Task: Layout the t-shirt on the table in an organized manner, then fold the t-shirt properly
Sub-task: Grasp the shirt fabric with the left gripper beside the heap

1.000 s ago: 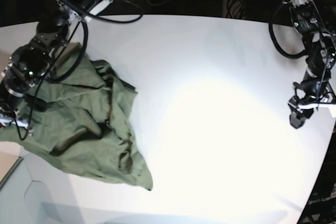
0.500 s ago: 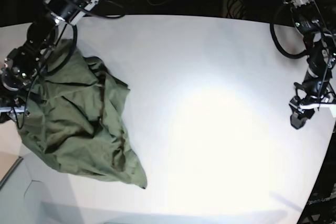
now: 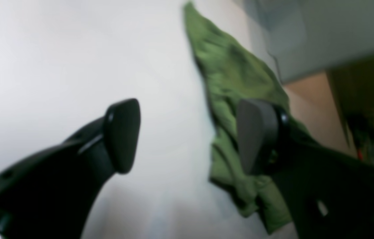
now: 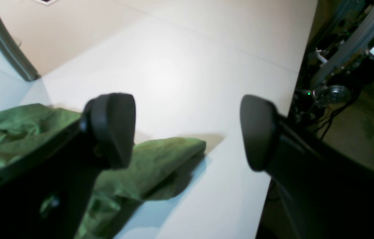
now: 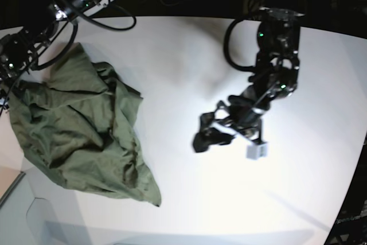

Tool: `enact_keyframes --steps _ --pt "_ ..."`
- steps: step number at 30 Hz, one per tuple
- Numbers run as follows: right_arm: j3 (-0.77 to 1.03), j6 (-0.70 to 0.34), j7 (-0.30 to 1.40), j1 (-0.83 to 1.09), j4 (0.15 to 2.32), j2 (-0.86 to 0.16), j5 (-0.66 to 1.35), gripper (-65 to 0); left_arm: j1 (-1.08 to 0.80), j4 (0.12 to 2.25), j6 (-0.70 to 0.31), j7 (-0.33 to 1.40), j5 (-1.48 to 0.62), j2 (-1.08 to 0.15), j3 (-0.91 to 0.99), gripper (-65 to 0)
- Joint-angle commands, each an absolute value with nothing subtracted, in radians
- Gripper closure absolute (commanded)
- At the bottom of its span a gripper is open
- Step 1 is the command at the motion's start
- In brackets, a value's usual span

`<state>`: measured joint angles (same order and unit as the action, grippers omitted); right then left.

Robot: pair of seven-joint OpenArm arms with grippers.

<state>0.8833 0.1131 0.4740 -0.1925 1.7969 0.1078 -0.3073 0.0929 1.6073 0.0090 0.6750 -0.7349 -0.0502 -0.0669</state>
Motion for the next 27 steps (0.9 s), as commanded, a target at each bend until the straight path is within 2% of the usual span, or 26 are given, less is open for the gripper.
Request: enact_keyframes --steps 1,7,14,18,27 --pt "0.875 0.114 0.443 -0.205 1.834 0.105 -0.312 -50.2 0.131 1.587 0.004 0.673 -0.71 -0.022 -0.122 -44.3" --pt "0.84 0.114 0.444 -0.14 1.9 0.107 -0.312 -50.2 0.246 1.372 0.008 0.671 -0.595 0.154 -0.312 -44.3" --pt "0.826 0.114 0.444 -0.099 1.923 0.105 -0.312 -50.2 0.248 1.34 0.018 0.671 -0.526 0.157 -0.406 -44.3" --pt "0.829 0.114 0.444 -0.096 1.923 0.105 -0.312 -50.2 0.246 1.291 0.068 0.667 -0.504 0.157 -0.446 -44.3" --pt "0.825 0.114 0.444 -0.079 1.925 0.105 -0.312 -50.1 0.251 1.162 0.074 0.47 -0.506 0.157 -0.619 -44.3"
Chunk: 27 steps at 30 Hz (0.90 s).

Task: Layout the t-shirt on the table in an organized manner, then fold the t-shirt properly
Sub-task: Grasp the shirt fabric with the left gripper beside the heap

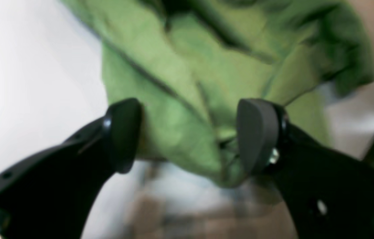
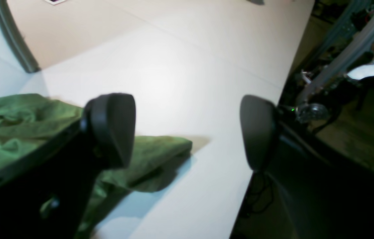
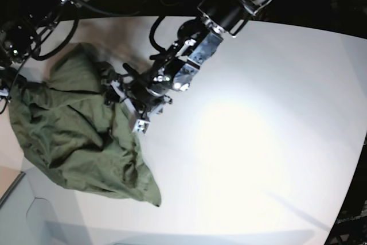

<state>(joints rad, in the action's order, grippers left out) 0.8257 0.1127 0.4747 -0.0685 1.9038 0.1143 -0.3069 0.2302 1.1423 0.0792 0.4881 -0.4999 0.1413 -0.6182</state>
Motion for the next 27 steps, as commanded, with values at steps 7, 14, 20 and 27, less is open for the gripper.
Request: enact_keyframes --steps 7,14,20,27 --pt "0.825 0.114 0.444 -0.077 1.925 0.105 -0.312 -50.1 0.251 1.119 0.07 0.374 -0.506 0.157 -0.645 -32.0" --pt "0.825 0.114 0.444 -0.077 1.925 0.105 -0.312 -50.1 0.252 1.116 0.074 0.374 -0.501 0.157 -0.608 -1.2" --pt "0.823 0.114 0.444 -0.077 1.92 0.107 -0.312 -50.1 0.251 1.194 0.074 0.383 -0.507 0.094 -0.447 -0.3" --pt "0.716 0.076 0.444 -0.038 1.917 0.143 -0.311 -50.2 0.246 1.477 0.068 0.51 -0.598 -0.048 -0.232 -0.3"
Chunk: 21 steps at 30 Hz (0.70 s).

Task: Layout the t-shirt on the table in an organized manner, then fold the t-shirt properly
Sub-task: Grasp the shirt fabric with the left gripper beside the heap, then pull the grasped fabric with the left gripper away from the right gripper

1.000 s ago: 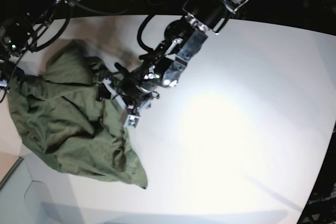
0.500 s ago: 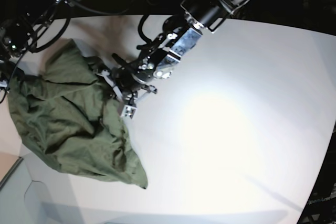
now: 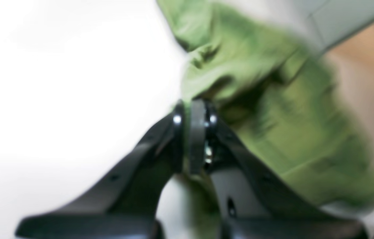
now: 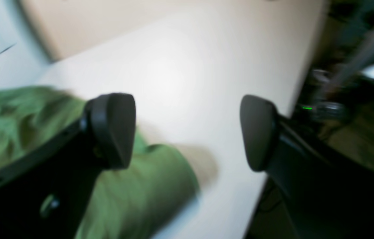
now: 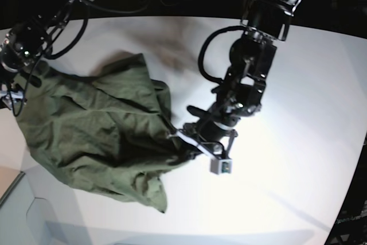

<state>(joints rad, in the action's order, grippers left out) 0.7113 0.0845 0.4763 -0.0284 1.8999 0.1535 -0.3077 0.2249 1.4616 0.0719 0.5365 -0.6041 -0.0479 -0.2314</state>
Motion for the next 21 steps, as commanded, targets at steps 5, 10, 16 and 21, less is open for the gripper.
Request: enact_keyframes --steps 5,10,16,21 --pt "0.489 -0.084 0.444 0.064 1.916 0.157 -0.311 -50.2 0.252 1.514 0.068 0.572 -0.74 -0.13 -0.119 -0.3" --pt "0.226 -0.154 0.444 0.156 1.88 0.157 -0.314 -50.2 0.246 1.521 0.068 0.573 -0.768 -0.183 -0.076 -0.3" --pt "0.171 -0.153 0.444 0.159 1.742 0.157 -0.315 -50.1 0.246 1.523 0.067 0.573 -0.768 -0.209 -0.042 -0.3" --pt "0.18 -0.151 0.444 0.157 1.644 0.157 -0.317 -50.1 0.254 1.523 0.067 0.568 -0.768 -0.242 -0.041 -0.3"
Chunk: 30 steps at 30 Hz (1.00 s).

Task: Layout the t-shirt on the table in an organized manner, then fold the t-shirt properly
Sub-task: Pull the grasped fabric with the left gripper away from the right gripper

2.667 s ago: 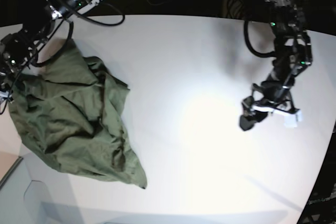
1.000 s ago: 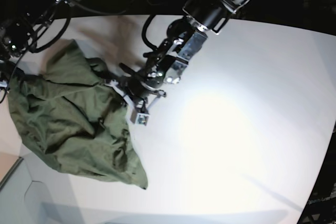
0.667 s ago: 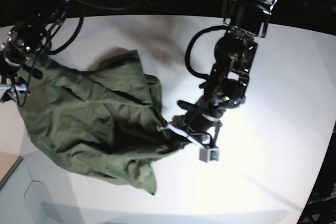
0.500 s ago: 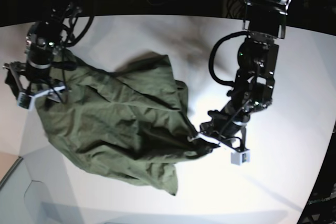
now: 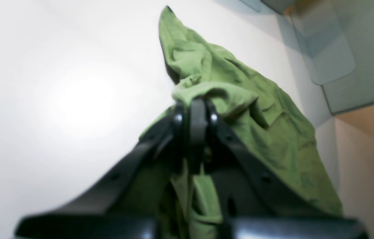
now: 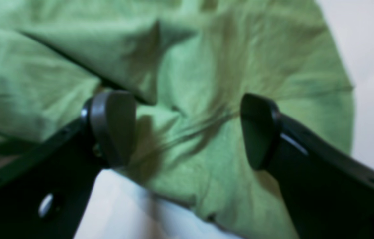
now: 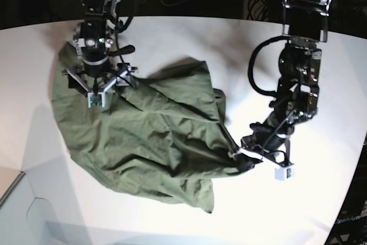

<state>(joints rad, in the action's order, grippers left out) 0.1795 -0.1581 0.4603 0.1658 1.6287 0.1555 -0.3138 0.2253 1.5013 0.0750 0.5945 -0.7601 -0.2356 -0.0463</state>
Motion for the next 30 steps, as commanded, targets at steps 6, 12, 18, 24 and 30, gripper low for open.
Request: enact_keyframes --steps 6,12,18,24,30 --pt "0.3 -0.15 0.443 0.12 1.497 0.157 -0.317 -50.1 0.309 1.512 0.067 0.573 -0.766 -0.243 0.013 -0.3" --pt "0.446 -0.15 0.44 0.054 1.402 0.122 -0.317 -50.1 0.409 1.451 0.065 0.575 -0.768 -0.285 0.073 -0.3" --pt "0.495 -0.15 0.441 0.002 1.36 0.054 -0.317 -50.1 0.513 1.317 0.065 0.568 -0.762 -0.291 0.068 -0.3" --pt "0.521 -0.15 0.443 -0.079 1.343 0.018 -0.318 -50.2 0.627 1.032 0.065 0.567 -0.76 -0.248 0.067 -0.3" --pt "0.512 -0.15 0.443 -0.11 1.346 0.007 -0.318 -50.2 0.641 0.877 0.065 0.506 -0.76 -0.209 0.068 -0.4"
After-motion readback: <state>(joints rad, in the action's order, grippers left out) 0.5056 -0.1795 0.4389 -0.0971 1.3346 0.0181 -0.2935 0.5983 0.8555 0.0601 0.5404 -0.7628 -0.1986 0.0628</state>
